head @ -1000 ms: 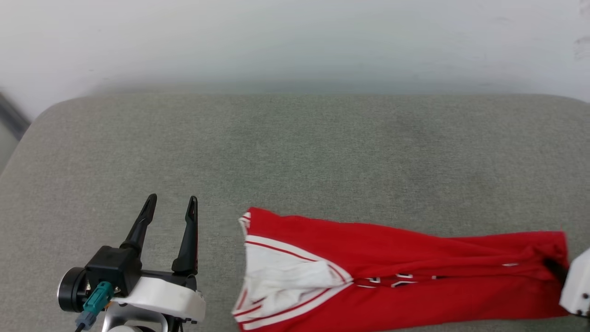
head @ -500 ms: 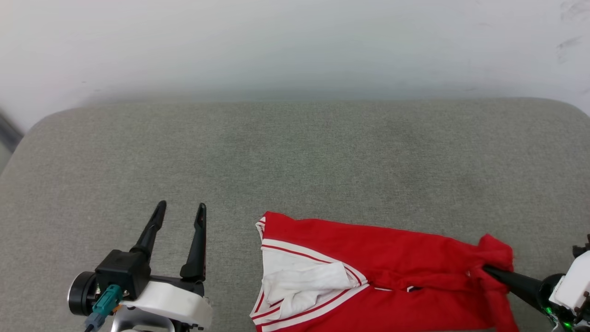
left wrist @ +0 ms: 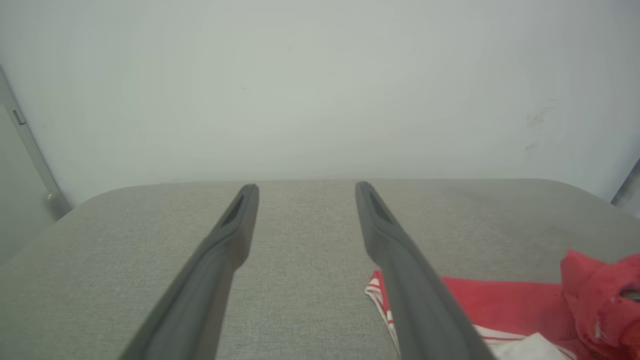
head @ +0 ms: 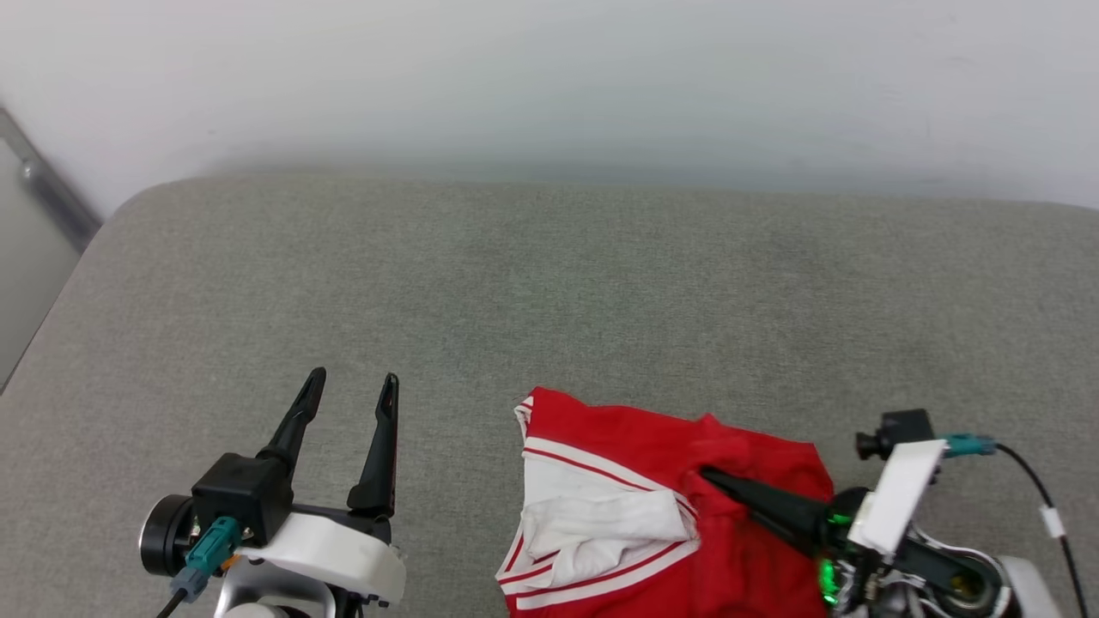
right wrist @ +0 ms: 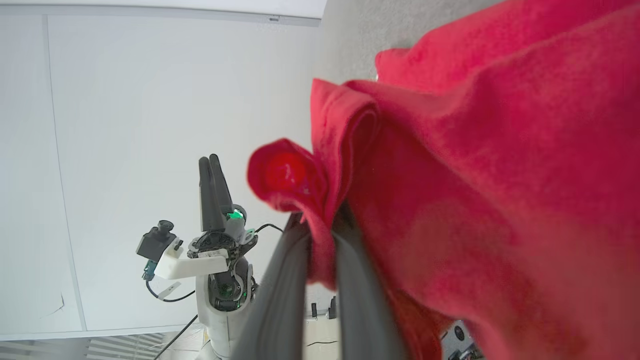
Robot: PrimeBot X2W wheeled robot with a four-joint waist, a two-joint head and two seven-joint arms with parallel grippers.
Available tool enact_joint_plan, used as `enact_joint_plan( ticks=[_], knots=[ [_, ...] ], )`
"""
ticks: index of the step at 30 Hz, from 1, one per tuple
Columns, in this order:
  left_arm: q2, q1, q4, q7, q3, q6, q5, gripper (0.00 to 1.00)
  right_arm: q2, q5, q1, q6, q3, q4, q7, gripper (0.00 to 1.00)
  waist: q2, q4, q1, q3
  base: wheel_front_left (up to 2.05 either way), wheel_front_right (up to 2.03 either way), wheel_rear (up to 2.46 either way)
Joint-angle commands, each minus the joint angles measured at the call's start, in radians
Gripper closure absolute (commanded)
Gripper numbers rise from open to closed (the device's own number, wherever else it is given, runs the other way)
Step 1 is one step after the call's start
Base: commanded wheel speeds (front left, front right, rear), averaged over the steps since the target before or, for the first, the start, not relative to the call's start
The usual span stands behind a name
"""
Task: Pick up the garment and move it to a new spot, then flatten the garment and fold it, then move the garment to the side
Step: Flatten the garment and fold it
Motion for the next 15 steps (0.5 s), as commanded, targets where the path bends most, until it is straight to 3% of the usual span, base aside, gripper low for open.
enact_joint_plan(
  ticks=[1,9,13,14,15],
  knots=[
    [-0.003,-0.011,0.003,-0.003,0.001,-0.002,-0.002,0.00,0.003,0.021,-0.021,0.000,0.033,0.008,-0.034,1.00,0.0000,0.009,0.0000,0.007,0.00,0.00,0.00],
    [-0.021,-0.043,0.021,-0.016,-0.014,-0.018,-0.005,0.00,0.003,0.029,-0.095,0.000,0.268,0.069,-0.279,1.00,0.0000,0.044,0.0000,0.045,0.00,0.00,0.00],
    [-0.027,-0.054,0.037,-0.027,-0.016,-0.026,-0.008,0.00,0.002,-0.011,-0.132,0.000,0.330,0.117,-0.364,0.52,0.0000,0.050,0.0000,0.064,0.00,0.00,0.00],
    [-0.029,-0.056,0.041,-0.028,-0.017,-0.027,-0.008,0.00,0.003,-0.013,-0.139,0.000,0.343,0.126,-0.379,0.31,0.0000,0.051,0.0000,0.068,0.00,0.00,0.00],
    [-0.029,-0.059,0.044,-0.030,-0.018,-0.029,-0.006,0.00,0.002,-0.014,-0.146,0.000,0.353,0.135,-0.393,0.00,0.0000,0.051,0.0000,0.072,0.00,0.00,0.00]
  ],
)
